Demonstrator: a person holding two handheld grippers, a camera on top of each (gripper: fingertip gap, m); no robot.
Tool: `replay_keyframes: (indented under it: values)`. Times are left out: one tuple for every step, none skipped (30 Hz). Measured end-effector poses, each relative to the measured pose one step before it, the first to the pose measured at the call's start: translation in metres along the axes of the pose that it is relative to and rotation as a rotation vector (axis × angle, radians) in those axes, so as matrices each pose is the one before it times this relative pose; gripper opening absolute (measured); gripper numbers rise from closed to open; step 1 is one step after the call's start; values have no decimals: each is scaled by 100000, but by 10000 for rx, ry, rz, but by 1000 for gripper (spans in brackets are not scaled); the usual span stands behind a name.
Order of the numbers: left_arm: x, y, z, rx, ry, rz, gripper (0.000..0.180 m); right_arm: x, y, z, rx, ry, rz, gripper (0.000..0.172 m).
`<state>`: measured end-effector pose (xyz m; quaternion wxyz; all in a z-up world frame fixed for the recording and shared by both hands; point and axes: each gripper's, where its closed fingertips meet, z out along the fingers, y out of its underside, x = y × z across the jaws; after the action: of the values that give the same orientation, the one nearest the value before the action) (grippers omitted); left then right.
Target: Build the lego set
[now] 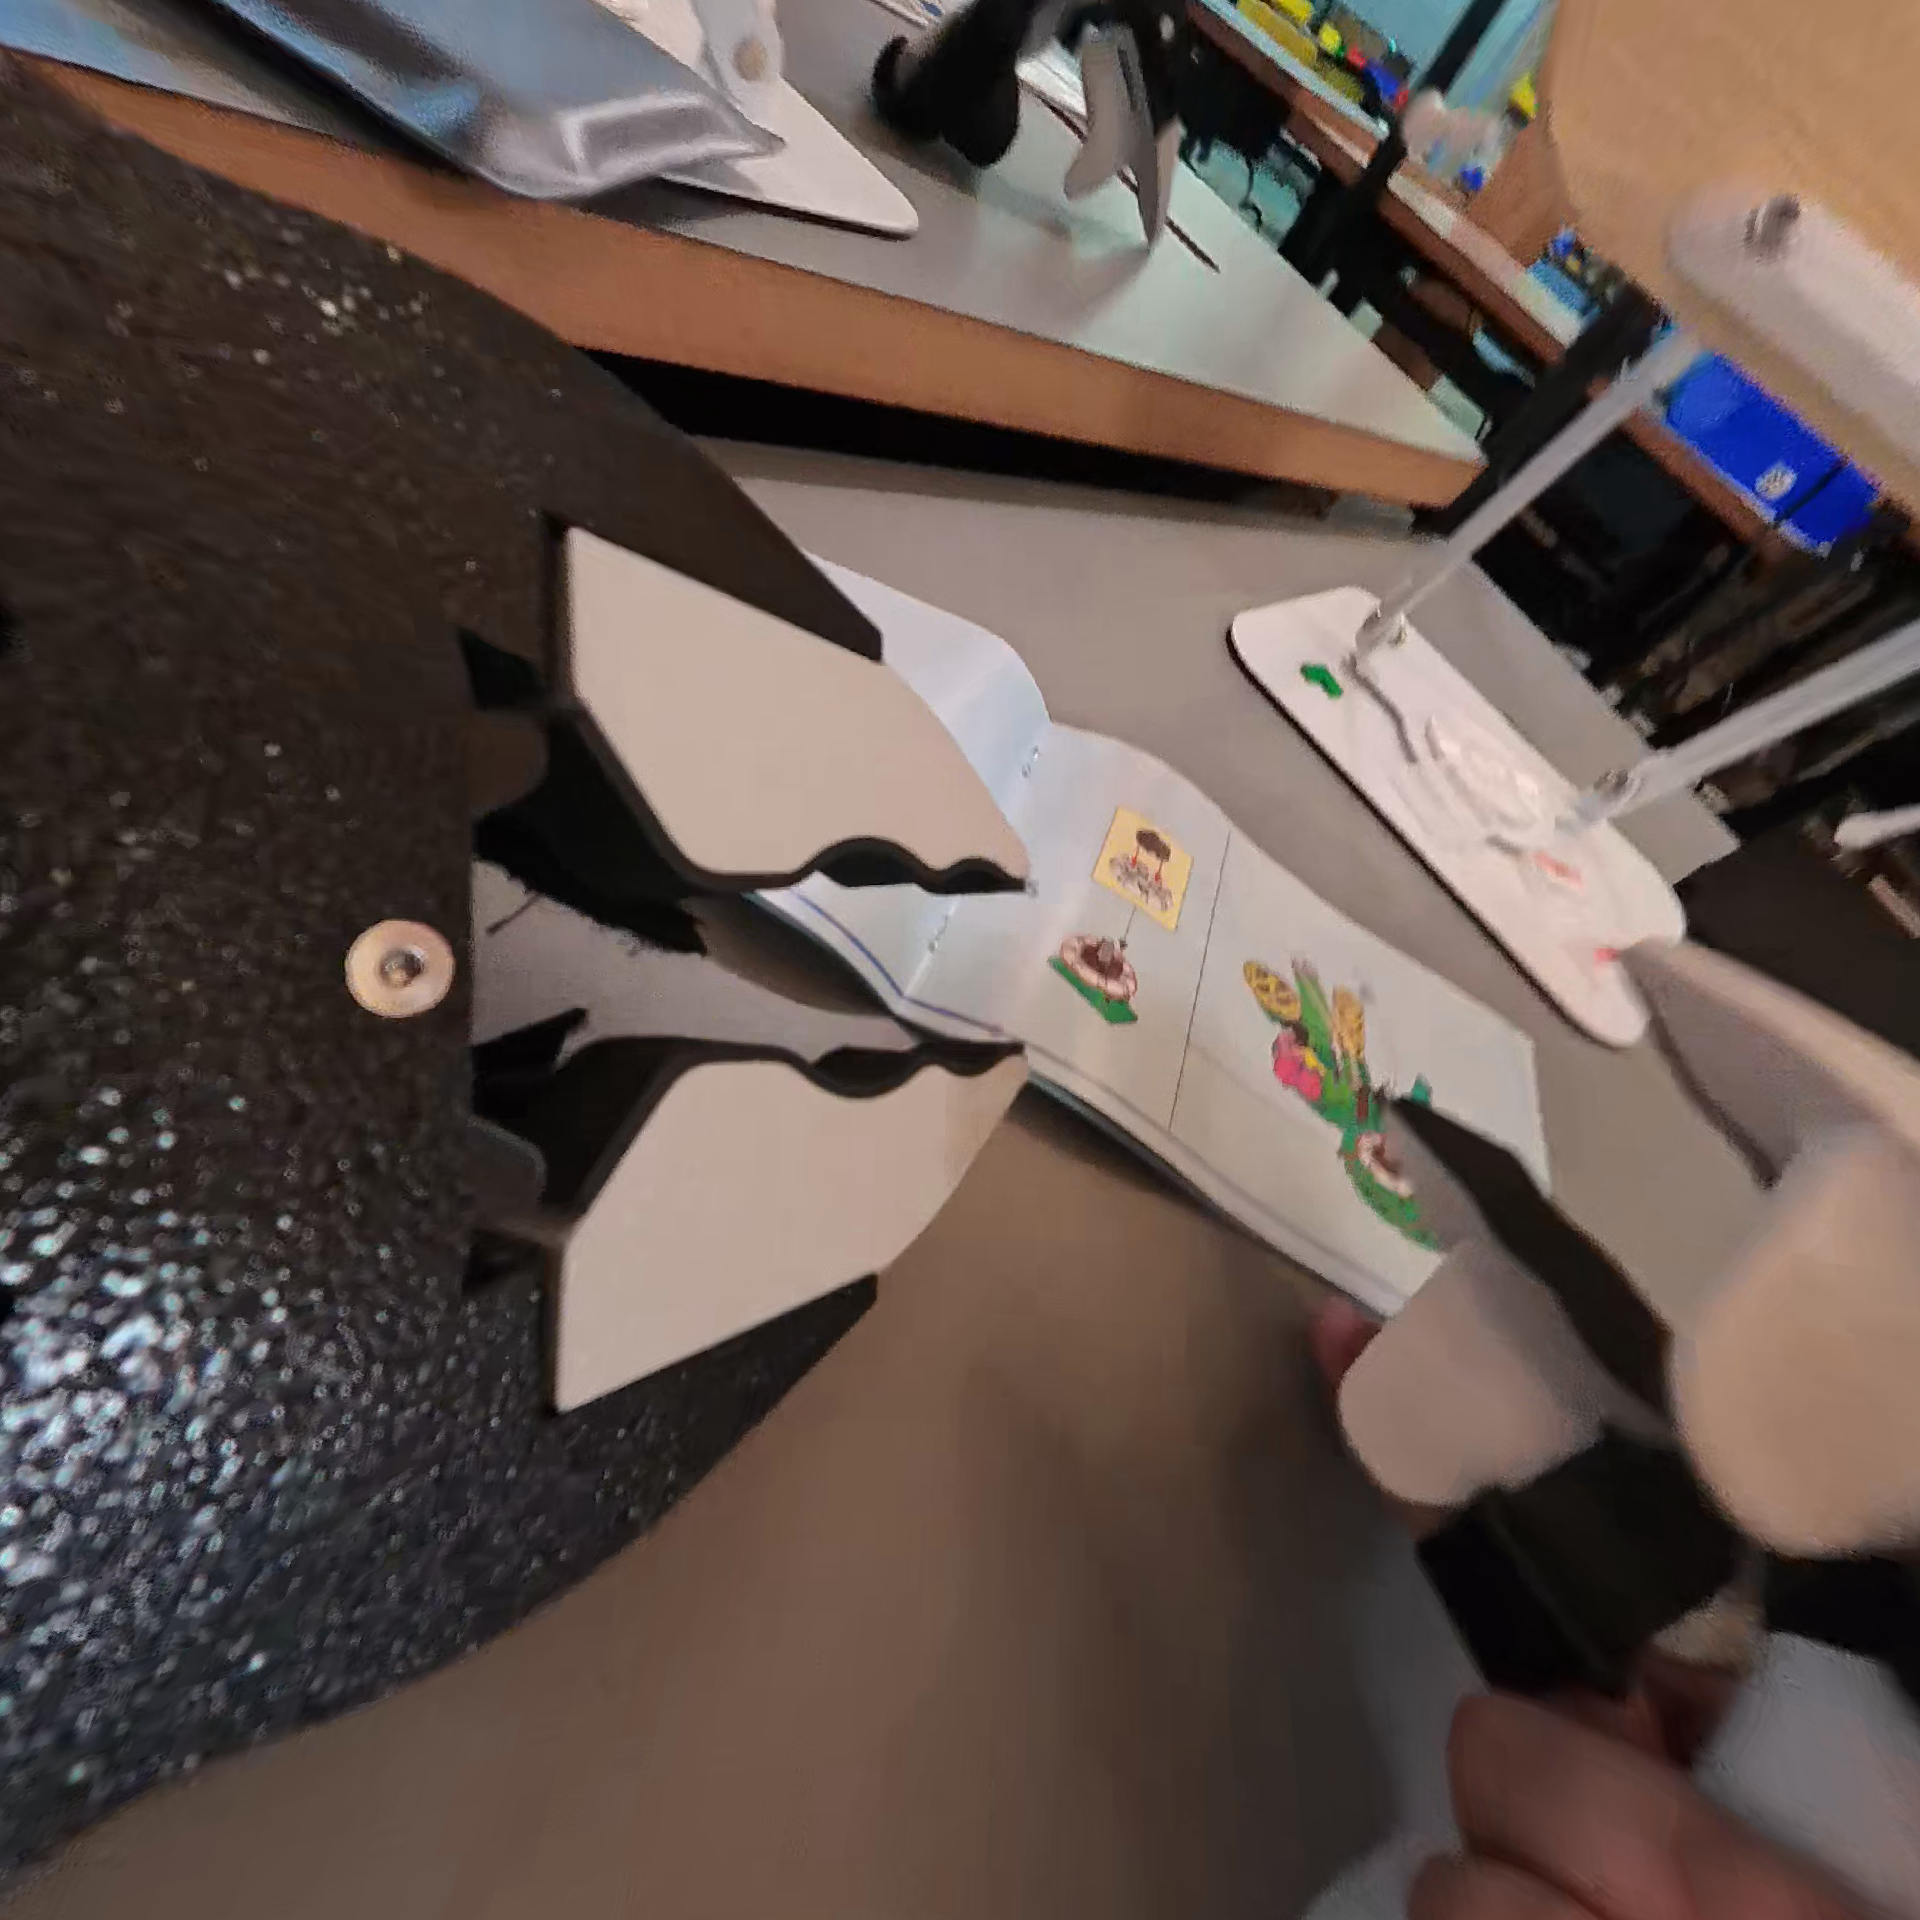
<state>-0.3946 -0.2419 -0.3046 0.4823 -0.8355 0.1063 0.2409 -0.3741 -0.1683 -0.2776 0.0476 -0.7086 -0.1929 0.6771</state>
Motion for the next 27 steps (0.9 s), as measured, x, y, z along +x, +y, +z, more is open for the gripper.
replay_keyframes:
  values:
    - [376,-39,420,-197,213,260,31,-318,-298,-402,296,-144,-138,58]
    - [444,-114,435,-170,292,278,37,-403,-435,-486,435,-131,-324,57]
    - [567,-54,437,-197,410,224,41,-296,-413,-480,402,-28,-448,55]
    - [385,65,431,-234,318,163,43,-106,-271,-394,241,102,-442,52]
    - [-38,140,385,-204,36,158,46,7,-150,-288,92,144,-408,52]
    - [-182,156,291,-161,-69,198,46,28,-81,-220,14,118,-371,52]
    - [-120,126,247,-113,-23,146,45,51,-1,-153,-41,107,-273,52]
    - [-149,38,184,-46,-38,64,45,57,14,-95,-56,75,-172,52]
    - [-148,-17,122,-6,-54,42,43,39,-29,-43,-25,42,-105,52]
    - [-220,-49,50,28,-108,12,40,51,-66,-21,18,29,-60,52]
    - [-200,-85,11,66,-103,-9,38,41,-59,-6,22,10,-7,52]
    - [-77,-73,15,70,-19,-32,37,44,-23,13,4,-9,58,52]
    - [-77,-1,29,40,-23,-62,36,41,-10,0,10,-27,95,52]
    - [-73,56,60,15,-27,-30,36,59,-1,-10,10,-32,104,52]
    - [-193,38,18,30,-145,39,36,56,-33,-18,16,-21,82,52]
    - [-392,-100,-87,109,-346,213,32,65,-57,-32,26,1,36,52]
    - [-627,-276,-252,248,-605,428,28,27,-80,-52,29,17,-30,52]
    - [-674,-234,-274,204,-687,499,24,28,-103,-60,36,55,-118,52]
    - [-467,-64,-176,45,-499,433,20,36,-124,-68,57,95,-233,52]
    - [-112,57,-47,-45,-193,302,16,38,-124,-64,57,136,-378,51]
    - [191,141,74,-87,76,135,16,117,-43,-30,0,236,-558,52]
    - [175,196,121,-111,114,-13,17,207,84,19,-92,359,-785,51]
    - [-45,163,115,-56,-5,-91,18,267,215,44,-186,461,-1016,51]
    - [-16,101,57,2,49,-108,19,155,284,77,-230,470,-1244,51]
    - [27,34,22,24,115,-148,21,59,290,89,-247,482,-1475,51]
    - [42,-71,-17,106,141,-178,22,-44,228,96,-225,474,-1695,51]
    - [174,-177,-82,188,252,-203,23,-166,81,94,-148,445,-1797,51]
